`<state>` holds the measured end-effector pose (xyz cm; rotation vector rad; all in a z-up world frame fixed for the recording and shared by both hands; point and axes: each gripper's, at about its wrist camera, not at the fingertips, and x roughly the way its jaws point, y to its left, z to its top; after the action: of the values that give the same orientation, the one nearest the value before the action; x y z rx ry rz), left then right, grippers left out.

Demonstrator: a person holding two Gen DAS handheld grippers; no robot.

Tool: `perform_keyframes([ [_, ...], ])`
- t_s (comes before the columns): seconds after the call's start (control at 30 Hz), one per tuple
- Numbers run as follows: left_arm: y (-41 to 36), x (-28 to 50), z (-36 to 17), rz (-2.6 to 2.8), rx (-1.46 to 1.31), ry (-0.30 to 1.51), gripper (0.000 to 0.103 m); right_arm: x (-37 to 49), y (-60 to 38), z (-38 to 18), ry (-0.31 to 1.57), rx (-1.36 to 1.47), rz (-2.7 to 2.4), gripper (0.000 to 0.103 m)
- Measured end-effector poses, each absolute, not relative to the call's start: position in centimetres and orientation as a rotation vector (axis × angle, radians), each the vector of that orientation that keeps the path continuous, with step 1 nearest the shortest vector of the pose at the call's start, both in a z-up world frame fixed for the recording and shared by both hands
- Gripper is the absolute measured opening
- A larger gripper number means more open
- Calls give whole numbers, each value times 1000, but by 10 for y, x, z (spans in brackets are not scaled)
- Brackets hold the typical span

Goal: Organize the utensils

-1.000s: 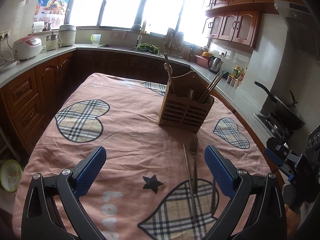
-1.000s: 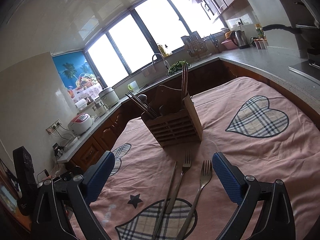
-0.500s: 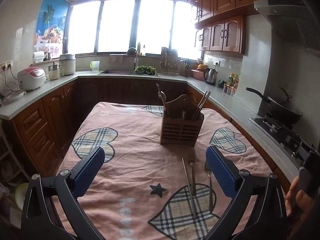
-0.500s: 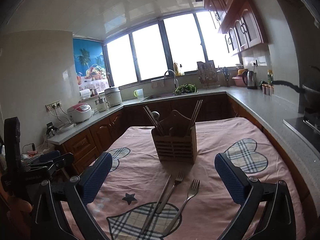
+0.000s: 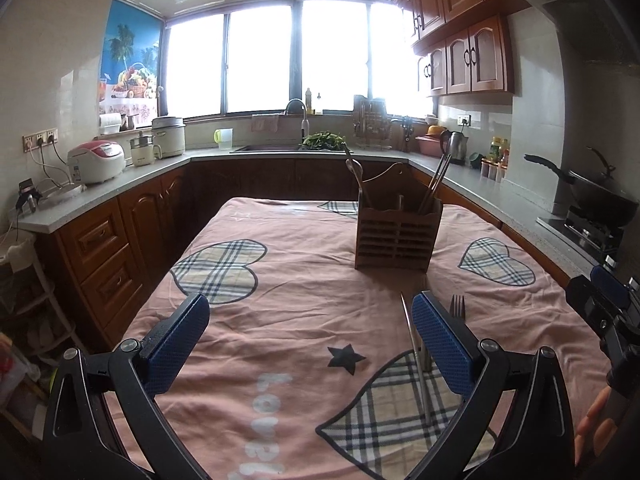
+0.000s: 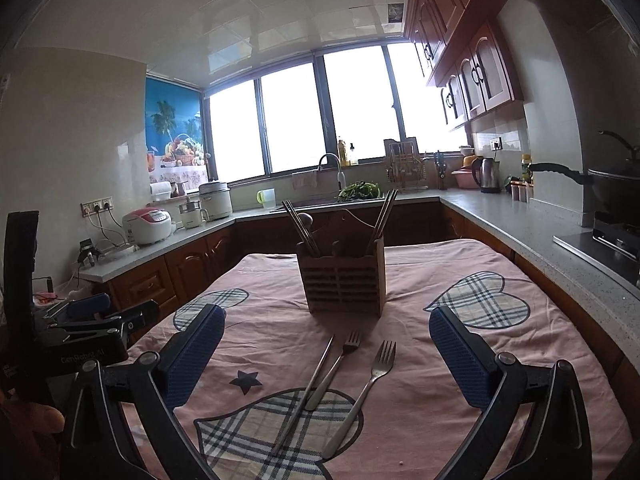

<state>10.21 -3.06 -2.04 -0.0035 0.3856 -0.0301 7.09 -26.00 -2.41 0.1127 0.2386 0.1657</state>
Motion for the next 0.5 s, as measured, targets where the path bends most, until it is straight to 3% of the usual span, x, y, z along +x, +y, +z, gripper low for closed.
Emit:
perform_keyframes([
  [0.5, -24, 83, -28, 12, 3, 339, 103, 54, -251, -38, 169, 74, 174, 103],
])
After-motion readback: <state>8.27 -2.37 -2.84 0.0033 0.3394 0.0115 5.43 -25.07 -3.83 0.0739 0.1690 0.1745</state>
